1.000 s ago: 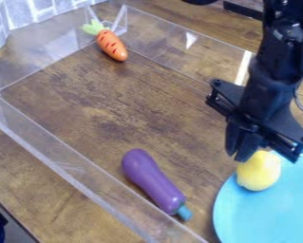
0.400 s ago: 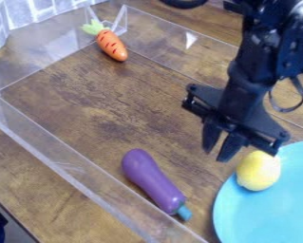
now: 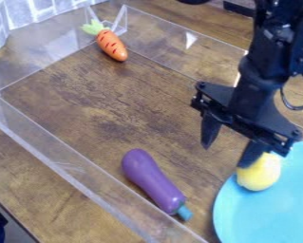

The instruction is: Remove the purple eggplant from the blue tray and put it on the table

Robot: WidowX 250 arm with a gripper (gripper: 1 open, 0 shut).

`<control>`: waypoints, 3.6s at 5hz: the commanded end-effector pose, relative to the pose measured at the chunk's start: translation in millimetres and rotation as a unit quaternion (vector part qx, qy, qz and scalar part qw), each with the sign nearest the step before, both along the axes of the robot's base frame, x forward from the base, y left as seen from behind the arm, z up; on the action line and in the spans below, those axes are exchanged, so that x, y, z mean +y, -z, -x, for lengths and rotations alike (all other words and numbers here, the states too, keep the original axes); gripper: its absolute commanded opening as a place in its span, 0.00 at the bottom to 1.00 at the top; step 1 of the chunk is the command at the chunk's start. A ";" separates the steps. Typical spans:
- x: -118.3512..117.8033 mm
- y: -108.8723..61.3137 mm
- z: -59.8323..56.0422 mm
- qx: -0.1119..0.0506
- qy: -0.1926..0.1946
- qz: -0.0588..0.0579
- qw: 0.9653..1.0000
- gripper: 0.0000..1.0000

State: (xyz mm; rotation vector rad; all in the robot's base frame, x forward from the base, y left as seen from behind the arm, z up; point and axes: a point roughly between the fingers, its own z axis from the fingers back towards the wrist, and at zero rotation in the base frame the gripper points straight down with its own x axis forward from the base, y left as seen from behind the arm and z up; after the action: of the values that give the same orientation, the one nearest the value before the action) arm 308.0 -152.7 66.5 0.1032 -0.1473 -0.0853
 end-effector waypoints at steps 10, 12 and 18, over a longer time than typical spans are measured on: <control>-25.1 1.9 -29.4 -0.022 -0.081 0.041 0.996 0.00; -15.9 -1.8 -31.2 -0.028 -0.107 0.039 0.993 0.00; -16.7 31.9 -20.2 -0.017 -0.143 0.022 0.989 0.00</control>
State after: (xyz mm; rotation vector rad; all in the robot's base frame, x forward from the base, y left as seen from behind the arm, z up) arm 328.6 -165.8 26.4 0.1010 -0.1479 0.2085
